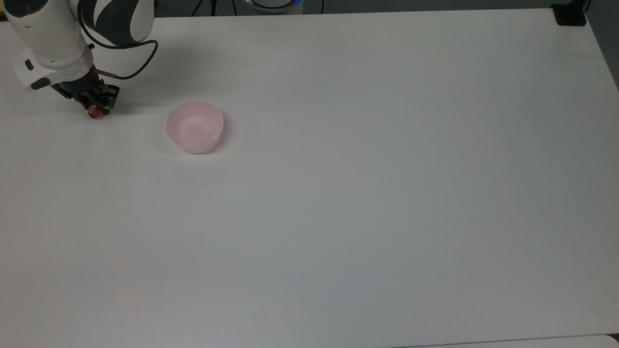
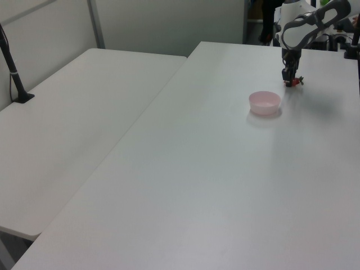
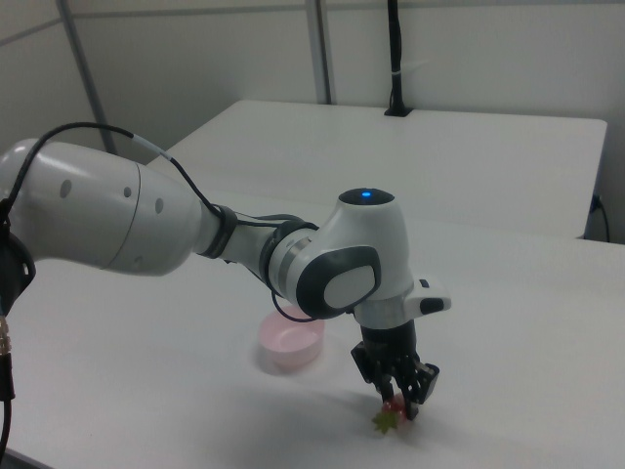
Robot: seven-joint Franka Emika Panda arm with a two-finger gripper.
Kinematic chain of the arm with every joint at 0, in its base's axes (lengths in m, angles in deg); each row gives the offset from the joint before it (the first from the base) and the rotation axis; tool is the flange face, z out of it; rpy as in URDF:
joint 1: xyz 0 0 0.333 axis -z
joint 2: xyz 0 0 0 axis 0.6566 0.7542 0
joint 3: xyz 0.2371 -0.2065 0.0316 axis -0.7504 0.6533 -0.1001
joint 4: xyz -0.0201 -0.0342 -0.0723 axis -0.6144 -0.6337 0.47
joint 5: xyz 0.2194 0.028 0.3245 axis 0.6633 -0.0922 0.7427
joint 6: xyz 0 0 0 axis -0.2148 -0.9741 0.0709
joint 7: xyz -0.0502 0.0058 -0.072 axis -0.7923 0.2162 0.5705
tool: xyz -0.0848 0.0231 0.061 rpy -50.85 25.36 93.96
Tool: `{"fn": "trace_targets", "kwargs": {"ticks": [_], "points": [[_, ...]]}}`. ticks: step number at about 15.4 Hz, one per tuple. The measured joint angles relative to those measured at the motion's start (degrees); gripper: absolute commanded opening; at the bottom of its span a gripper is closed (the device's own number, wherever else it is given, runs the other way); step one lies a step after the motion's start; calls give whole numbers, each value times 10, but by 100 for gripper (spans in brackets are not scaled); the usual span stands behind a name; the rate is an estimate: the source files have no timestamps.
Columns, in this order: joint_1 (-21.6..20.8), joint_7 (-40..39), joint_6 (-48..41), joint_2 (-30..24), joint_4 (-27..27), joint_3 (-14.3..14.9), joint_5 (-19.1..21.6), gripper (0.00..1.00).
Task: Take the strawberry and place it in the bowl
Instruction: 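Close the gripper on the red strawberry, then carry the strawberry over the pink bowl and lower it inside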
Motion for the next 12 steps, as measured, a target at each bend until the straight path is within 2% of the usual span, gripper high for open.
{"fn": "trace_targets", "kwargs": {"ticks": [4,9,12], "points": [[1,0,-13,-6,5,-17,0,36],[-4,9,-142,-50,48,-83,9,36],[-39,61,-171,-62,65,-107,26,36]]}}
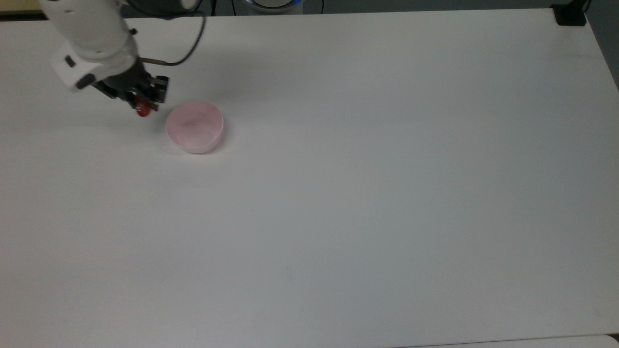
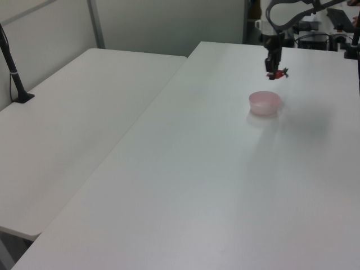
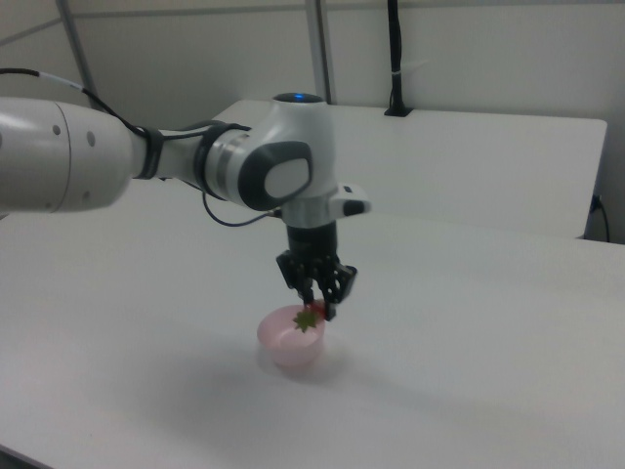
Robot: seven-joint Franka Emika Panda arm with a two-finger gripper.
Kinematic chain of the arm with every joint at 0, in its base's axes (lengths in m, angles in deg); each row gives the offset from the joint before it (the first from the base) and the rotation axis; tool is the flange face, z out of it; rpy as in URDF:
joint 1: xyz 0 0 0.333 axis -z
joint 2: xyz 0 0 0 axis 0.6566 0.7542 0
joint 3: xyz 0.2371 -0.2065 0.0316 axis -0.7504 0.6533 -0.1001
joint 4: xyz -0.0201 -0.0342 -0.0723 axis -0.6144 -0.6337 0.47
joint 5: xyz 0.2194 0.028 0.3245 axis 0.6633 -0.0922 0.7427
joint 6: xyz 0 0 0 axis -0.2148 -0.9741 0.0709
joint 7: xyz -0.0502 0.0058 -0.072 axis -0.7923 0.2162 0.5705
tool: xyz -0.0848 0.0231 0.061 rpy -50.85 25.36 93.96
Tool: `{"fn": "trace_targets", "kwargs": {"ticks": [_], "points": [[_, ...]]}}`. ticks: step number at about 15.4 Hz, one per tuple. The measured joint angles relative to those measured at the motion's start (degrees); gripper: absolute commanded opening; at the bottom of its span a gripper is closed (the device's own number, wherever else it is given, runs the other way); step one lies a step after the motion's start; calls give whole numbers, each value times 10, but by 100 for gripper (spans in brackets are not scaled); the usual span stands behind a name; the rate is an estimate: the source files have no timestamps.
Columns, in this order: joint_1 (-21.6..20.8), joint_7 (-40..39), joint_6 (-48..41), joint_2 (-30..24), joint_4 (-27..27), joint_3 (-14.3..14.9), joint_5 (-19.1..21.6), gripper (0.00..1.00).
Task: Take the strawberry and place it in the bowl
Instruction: 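Carry the strawberry over the pink bowl and lower it inside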
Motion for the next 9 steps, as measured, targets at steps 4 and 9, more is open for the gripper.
{"fn": "trace_targets", "kwargs": {"ticks": [4,9], "points": [[-54,65,0,14,-1,-2,0,37],[-73,101,8,48,0,-2,0,94]]}}
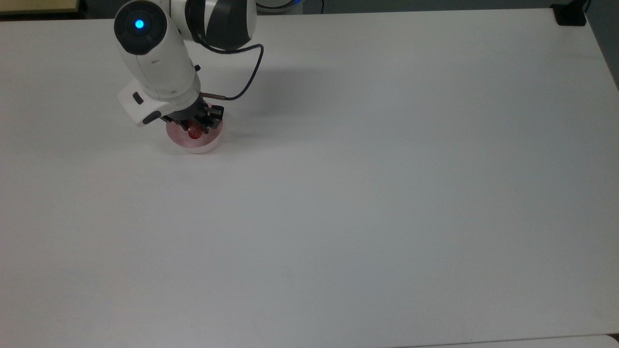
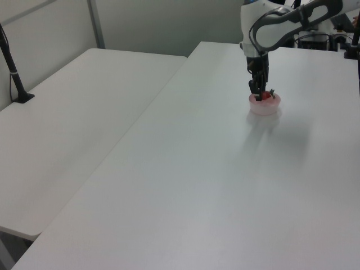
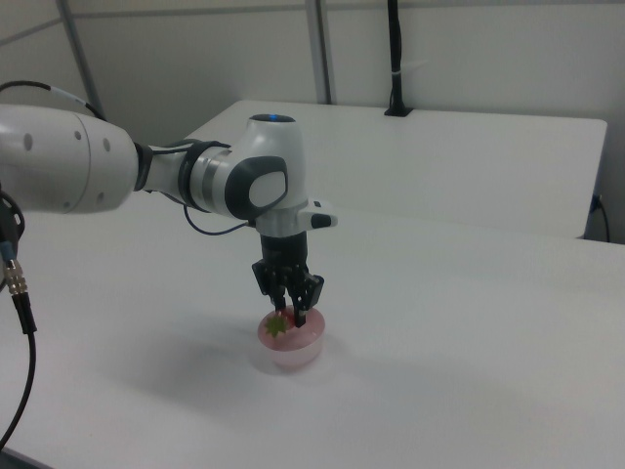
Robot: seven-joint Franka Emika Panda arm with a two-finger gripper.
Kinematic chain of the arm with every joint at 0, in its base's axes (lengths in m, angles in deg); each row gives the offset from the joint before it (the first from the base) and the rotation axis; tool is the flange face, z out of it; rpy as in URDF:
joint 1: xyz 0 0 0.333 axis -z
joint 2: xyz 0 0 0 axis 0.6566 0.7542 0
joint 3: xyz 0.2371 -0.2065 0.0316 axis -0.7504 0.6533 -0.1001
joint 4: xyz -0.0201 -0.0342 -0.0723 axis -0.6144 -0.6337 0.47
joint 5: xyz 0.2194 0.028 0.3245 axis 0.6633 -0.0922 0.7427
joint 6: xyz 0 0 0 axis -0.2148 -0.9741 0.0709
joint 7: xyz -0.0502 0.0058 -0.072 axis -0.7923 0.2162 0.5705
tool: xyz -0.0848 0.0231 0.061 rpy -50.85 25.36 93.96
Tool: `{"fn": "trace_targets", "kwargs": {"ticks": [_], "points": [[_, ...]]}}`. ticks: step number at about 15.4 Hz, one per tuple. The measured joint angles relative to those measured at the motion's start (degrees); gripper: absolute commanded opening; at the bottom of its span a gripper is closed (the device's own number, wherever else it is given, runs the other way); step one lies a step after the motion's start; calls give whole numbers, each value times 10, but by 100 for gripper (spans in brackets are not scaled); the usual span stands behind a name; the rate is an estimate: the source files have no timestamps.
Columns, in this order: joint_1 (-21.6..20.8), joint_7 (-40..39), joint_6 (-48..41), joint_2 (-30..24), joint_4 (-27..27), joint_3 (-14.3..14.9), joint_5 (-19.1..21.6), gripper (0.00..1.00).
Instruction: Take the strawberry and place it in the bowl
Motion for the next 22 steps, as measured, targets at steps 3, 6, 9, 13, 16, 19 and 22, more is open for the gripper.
{"fn": "trace_targets", "kwargs": {"ticks": [3,6,9,13,16,19,22], "points": [[0,0,0,5,1,0,0,100],[0,1,0,1,7,0,0,100],[-1,2,-2,-22,16,0,0,100],[-16,2,-65,-103,25,0,0,100],[-41,10,-133,-178,26,0,0,100],[-69,56,-171,-228,24,0,0,100],[-97,109,-176,-246,22,0,0,100]]}}
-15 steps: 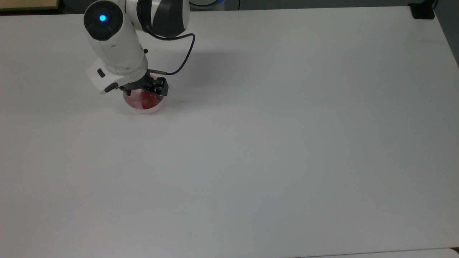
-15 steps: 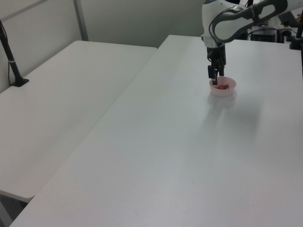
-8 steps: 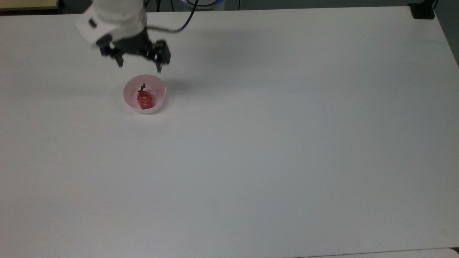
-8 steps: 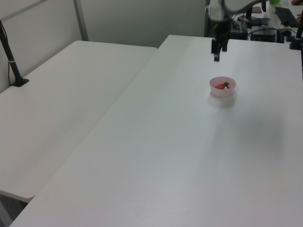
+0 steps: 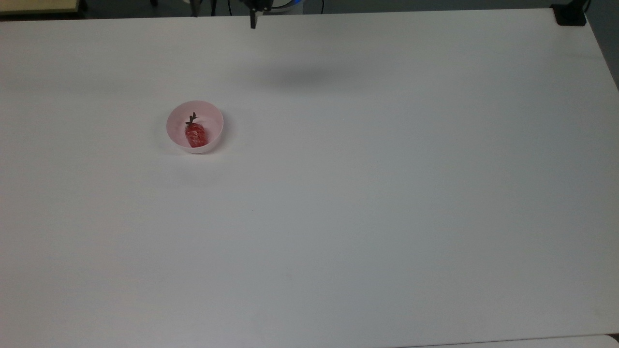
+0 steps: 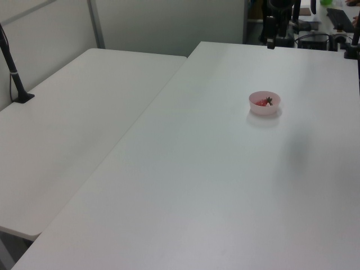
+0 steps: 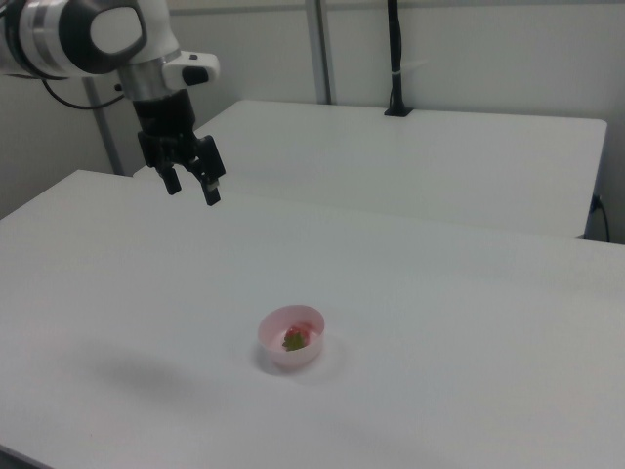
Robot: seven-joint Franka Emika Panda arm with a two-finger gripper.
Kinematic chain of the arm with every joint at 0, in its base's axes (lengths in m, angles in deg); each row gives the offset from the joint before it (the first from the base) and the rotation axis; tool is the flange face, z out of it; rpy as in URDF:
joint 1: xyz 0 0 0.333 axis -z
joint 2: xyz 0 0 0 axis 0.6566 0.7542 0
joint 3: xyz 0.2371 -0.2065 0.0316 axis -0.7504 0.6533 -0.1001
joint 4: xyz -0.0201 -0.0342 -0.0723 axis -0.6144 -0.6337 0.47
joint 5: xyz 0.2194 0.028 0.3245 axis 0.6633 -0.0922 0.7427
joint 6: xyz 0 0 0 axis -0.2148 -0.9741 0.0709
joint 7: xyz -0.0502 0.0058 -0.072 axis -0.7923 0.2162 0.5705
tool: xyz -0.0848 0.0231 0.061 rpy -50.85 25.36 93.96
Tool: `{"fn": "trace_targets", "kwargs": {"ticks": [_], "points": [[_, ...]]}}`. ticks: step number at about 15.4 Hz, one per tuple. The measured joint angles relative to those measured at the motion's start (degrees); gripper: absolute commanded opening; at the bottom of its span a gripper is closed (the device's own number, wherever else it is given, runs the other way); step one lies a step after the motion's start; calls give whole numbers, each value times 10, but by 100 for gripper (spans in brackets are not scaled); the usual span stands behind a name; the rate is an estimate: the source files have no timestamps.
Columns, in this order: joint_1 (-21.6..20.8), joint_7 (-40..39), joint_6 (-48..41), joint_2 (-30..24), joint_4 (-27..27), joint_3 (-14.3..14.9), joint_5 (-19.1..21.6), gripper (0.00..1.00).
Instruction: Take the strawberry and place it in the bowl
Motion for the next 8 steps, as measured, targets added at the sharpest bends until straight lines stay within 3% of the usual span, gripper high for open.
{"fn": "trace_targets", "kwargs": {"ticks": [8], "points": [[6,-55,9,-1,8,12,0,100]]}}
